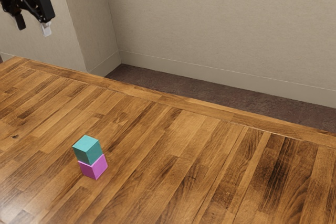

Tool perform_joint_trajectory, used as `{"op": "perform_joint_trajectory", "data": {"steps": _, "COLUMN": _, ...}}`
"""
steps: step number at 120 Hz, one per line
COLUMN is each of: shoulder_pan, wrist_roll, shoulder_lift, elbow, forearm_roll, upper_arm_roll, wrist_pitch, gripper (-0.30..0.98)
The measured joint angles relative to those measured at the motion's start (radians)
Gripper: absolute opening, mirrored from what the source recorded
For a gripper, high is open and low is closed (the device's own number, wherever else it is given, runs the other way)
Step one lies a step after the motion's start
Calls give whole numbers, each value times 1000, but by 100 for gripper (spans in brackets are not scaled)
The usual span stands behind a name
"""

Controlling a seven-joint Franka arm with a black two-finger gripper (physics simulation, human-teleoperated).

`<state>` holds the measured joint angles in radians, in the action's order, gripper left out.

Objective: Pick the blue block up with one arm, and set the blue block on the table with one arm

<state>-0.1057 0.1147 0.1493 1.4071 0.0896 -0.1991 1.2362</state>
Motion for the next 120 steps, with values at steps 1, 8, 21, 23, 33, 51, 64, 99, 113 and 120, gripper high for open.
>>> {"op": "perform_joint_trajectory", "data": {"steps": 1, "shoulder_pan": -1, "wrist_roll": 1, "shoulder_lift": -2, "elbow": 0, "forearm_roll": -1, "upper_arm_roll": 0, "wrist_pitch": 0, "gripper": 69}}
{"op": "perform_joint_trajectory", "data": {"steps": 8, "shoulder_pan": -14, "wrist_roll": 9, "shoulder_lift": -9, "elbow": 1, "forearm_roll": 0, "upper_arm_roll": 1, "wrist_pitch": -2, "gripper": 69}}
{"op": "perform_joint_trajectory", "data": {"steps": 21, "shoulder_pan": -30, "wrist_roll": 20, "shoulder_lift": -22, "elbow": 28, "forearm_roll": 0, "upper_arm_roll": -1, "wrist_pitch": 6, "gripper": 69}}
{"op": "perform_joint_trajectory", "data": {"steps": 23, "shoulder_pan": -30, "wrist_roll": 22, "shoulder_lift": -21, "elbow": 52, "forearm_roll": 0, "upper_arm_roll": -3, "wrist_pitch": 16, "gripper": 69}}
{"op": "perform_joint_trajectory", "data": {"steps": 33, "shoulder_pan": -20, "wrist_roll": 30, "shoulder_lift": -3, "elbow": 213, "forearm_roll": 1, "upper_arm_roll": -13, "wrist_pitch": 108, "gripper": 69}}
{"op": "perform_joint_trajectory", "data": {"steps": 51, "shoulder_pan": -17, "wrist_roll": 41, "shoulder_lift": 90, "elbow": 436, "forearm_roll": 4, "upper_arm_roll": -14, "wrist_pitch": 258, "gripper": 69}}
{"op": "perform_joint_trajectory", "data": {"steps": 64, "shoulder_pan": 1, "wrist_roll": 45, "shoulder_lift": 129, "elbow": 550, "forearm_roll": 5, "upper_arm_roll": -14, "wrist_pitch": 334, "gripper": 69}}
{"op": "perform_joint_trajectory", "data": {"steps": 99, "shoulder_pan": 36, "wrist_roll": 45, "shoulder_lift": 184, "elbow": 856, "forearm_roll": 39, "upper_arm_roll": -5, "wrist_pitch": 597, "gripper": 69}}
{"op": "perform_joint_trajectory", "data": {"steps": 113, "shoulder_pan": 36, "wrist_roll": 45, "shoulder_lift": 151, "elbow": 891, "forearm_roll": 51, "upper_arm_roll": -4, "wrist_pitch": 689, "gripper": 69}}
{"op": "perform_joint_trajectory", "data": {"steps": 120, "shoulder_pan": 35, "wrist_roll": 45, "shoulder_lift": 138, "elbow": 914, "forearm_roll": 53, "upper_arm_roll": -4, "wrist_pitch": 730, "gripper": 69}}
